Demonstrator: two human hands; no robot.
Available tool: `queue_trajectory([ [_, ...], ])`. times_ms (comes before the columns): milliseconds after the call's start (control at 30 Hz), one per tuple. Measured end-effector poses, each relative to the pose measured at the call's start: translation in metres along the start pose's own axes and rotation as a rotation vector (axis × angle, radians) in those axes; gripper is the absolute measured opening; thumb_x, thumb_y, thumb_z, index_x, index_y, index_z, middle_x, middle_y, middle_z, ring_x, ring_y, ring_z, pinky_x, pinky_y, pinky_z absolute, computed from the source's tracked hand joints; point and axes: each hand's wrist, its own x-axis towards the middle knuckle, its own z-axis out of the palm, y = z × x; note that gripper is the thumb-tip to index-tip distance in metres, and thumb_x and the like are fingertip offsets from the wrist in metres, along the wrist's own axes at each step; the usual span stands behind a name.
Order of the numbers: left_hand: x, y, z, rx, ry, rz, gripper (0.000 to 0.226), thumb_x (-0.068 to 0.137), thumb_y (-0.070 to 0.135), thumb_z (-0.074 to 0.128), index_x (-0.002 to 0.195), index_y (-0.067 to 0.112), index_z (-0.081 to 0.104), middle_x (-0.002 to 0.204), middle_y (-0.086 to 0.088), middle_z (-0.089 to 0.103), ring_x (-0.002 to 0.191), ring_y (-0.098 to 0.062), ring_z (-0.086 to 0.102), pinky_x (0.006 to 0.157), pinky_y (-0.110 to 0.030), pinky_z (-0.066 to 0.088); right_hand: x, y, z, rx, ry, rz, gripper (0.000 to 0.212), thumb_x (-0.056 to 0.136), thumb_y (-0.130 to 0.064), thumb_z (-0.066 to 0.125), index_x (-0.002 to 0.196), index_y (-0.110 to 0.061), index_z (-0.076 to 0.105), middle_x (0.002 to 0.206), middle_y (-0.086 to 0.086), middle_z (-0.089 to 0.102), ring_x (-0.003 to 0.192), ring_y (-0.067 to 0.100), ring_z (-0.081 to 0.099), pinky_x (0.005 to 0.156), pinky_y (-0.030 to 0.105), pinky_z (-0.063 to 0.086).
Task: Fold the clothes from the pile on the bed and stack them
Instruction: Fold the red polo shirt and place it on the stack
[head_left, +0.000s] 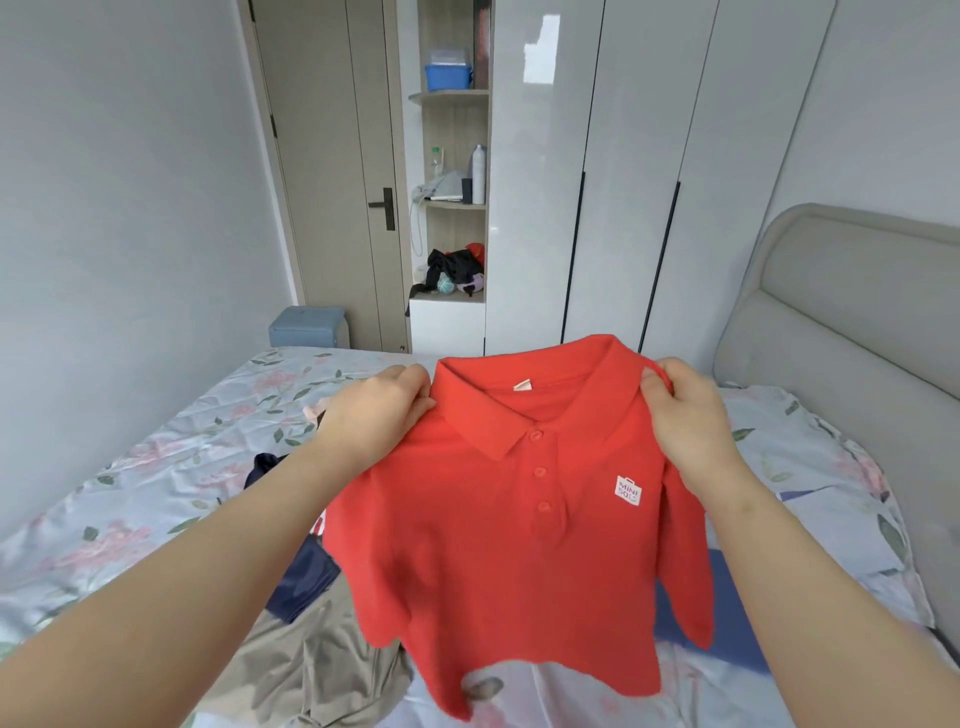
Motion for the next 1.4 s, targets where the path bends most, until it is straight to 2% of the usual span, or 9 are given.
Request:
queue_trajectory([
  [267,-0.056,0.000,-0.042,0.165,-0.126,0.185,0.029,0.099,0.031,0.043,0.108,0.009,0.059,0.105,-0.008,0.060,0.097,-0.029,0.060,0.073,-0.036,0.046,-0.085,-0.036,-0.032,-0.069,0.002,-0.027,0.020,0.098,-0.019,0.047,0.086,-0.009,0.061,0.074,0.002,0.057,0.074,0.017,0.048,0.060,0.026,0.029],
  [433,-0.077,0.020,-0.060,0.217,0.205,0.231,0.018,0.078,0.008,0.048,0.063,0.001,0.054,0.055,-0.014,0.052,0.038,-0.032,0.052,0.033,-0.028,0.033,-0.111,-0.046,-0.048,-0.134,0.032,-0.073,0.026,0.098,-0.019,0.048,0.077,-0.010,0.059,0.070,0.003,0.054,0.067,0.016,0.045,0.055,0.020,0.031],
  [667,-0.075,0.032,-0.035,-0.686,-0.026,-0.394,0.016,0.095,0.010,0.037,0.084,0.011,0.048,0.078,-0.002,0.050,0.081,-0.021,0.045,0.067,-0.027,0.029,-0.108,-0.046,-0.052,-0.154,0.007,-0.089,0.025,0.096,-0.018,0.051,0.074,-0.009,0.057,0.060,-0.003,0.045,0.057,0.009,0.040,0.053,0.019,0.030],
  [833,-0.069,0.014,-0.006,-0.819,-0.201,-0.293,0.014,0.095,0.021,0.053,0.082,0.015,0.054,0.075,0.004,0.052,0.074,-0.014,0.048,0.073,-0.028,0.037,-0.096,-0.004,-0.056,-0.327,-0.141,-0.048,0.022,0.089,-0.018,0.063,0.072,-0.003,0.061,0.061,0.003,0.050,0.060,0.016,0.043,0.057,0.026,0.032],
  [967,-0.054,-0.005,0.018,-0.530,-0.397,-0.092,0.017,0.081,0.029,0.074,0.087,0.021,0.060,0.074,0.008,0.054,0.068,-0.006,0.051,0.062,-0.014,0.036,-0.085,0.041,-0.057,-0.581,-0.234,0.025,0.012,0.088,-0.014,0.062,0.080,-0.008,0.068,0.073,0.005,0.063,0.075,0.025,0.056,0.065,0.029,0.040],
  [1100,-0.031,-0.012,0.058,-0.081,-0.415,-0.014,0.019,0.092,0.029,0.058,0.081,0.014,0.063,0.082,-0.003,0.063,0.086,-0.025,0.055,0.065,-0.030,0.031,-0.074,0.076,-0.038,-0.682,-0.201,0.169,0.016,0.091,-0.016,0.055,0.097,-0.015,0.069,0.097,0.009,0.068,0.095,0.033,0.061,0.080,0.038,0.047],
  [1200,-0.018,-0.007,0.089,-0.165,-0.406,-0.236,0.019,0.097,0.024,0.048,0.107,0.016,0.061,0.105,-0.007,0.063,0.098,-0.028,0.060,0.069,-0.031,0.044,-0.063,0.095,-0.011,-0.343,-0.139,0.424,0.018,0.096,-0.010,0.042,0.100,-0.015,0.060,0.088,0.009,0.061,0.063,0.026,0.066,0.061,0.035,0.055],
  [1267,-0.009,-0.004,0.114,-0.572,-0.415,-0.526,0.013,0.098,0.016,0.044,0.098,0.018,0.057,0.100,-0.009,0.059,0.073,-0.024,0.069,0.052,-0.024,0.048,-0.052,0.110,0.009,-0.028,-0.098,0.628,0.018,0.100,-0.011,0.036,0.093,-0.017,0.052,0.087,0.009,0.057,0.045,0.019,0.064,0.042,0.028,0.054],
  [1400,0.012,-0.004,0.164,-1.165,-0.437,-0.957,0.022,0.101,0.014,0.036,0.084,0.022,0.047,0.103,-0.008,0.049,0.067,-0.022,0.065,0.045,-0.033,0.057,-0.019,0.151,0.049,0.243,-0.040,0.788,0.024,0.101,-0.013,0.033,0.083,-0.021,0.046,0.098,0.005,0.052,0.071,0.026,0.063,0.061,0.039,0.059],
])
